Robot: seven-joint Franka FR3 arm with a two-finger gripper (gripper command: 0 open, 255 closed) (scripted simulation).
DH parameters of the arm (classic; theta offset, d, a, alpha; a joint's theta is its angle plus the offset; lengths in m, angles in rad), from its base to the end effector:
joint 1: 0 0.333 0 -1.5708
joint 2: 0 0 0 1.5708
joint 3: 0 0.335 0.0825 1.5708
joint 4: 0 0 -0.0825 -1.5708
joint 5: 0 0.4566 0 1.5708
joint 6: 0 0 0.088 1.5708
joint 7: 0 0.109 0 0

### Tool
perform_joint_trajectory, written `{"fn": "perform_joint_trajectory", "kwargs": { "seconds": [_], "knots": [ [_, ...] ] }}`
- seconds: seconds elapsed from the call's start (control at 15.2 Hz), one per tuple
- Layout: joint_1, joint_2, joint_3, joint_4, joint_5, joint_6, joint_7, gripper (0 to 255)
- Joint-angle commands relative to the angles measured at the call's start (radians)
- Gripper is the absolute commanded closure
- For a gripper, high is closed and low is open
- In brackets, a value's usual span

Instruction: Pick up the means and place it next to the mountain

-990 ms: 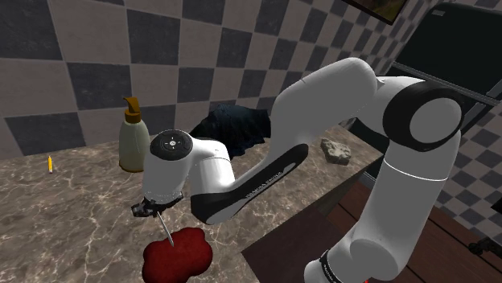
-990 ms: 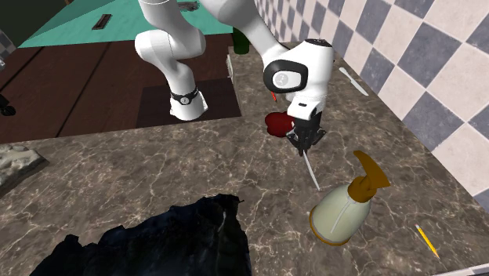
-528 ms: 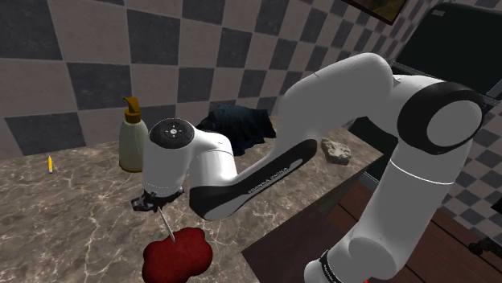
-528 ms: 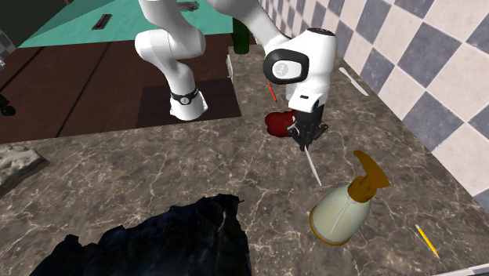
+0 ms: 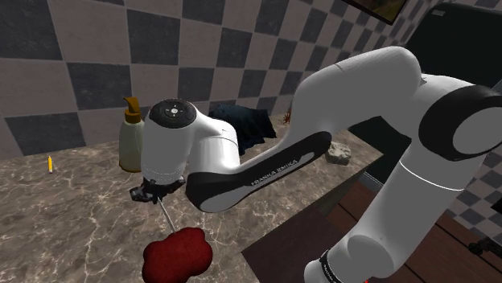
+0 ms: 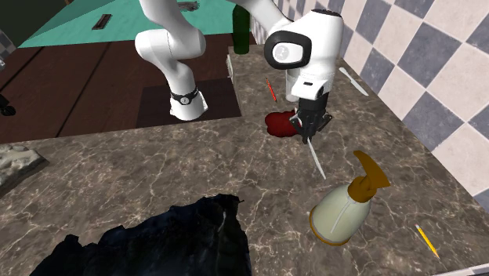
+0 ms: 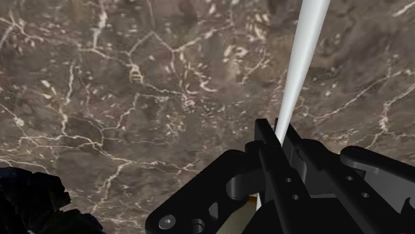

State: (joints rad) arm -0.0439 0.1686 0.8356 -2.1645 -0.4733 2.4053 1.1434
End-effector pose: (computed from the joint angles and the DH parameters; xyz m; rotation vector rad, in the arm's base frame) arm 0.4423 0.4377 0.3258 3.1104 -0.0565 0.4051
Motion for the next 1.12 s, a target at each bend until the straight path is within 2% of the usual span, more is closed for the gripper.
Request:
{"fn": "perform_joint_trajectory", "kwargs": {
  "seconds": [0.0, 1.06],
  "knots": [
    [-0.010, -0.024, 0.011, 0.007, 0.035, -0.018, -0.027, 255],
    [-0.043, -0.172, 0.037, 0.103, 0.238, -0.181, -0.193, 255]
  ]
}}
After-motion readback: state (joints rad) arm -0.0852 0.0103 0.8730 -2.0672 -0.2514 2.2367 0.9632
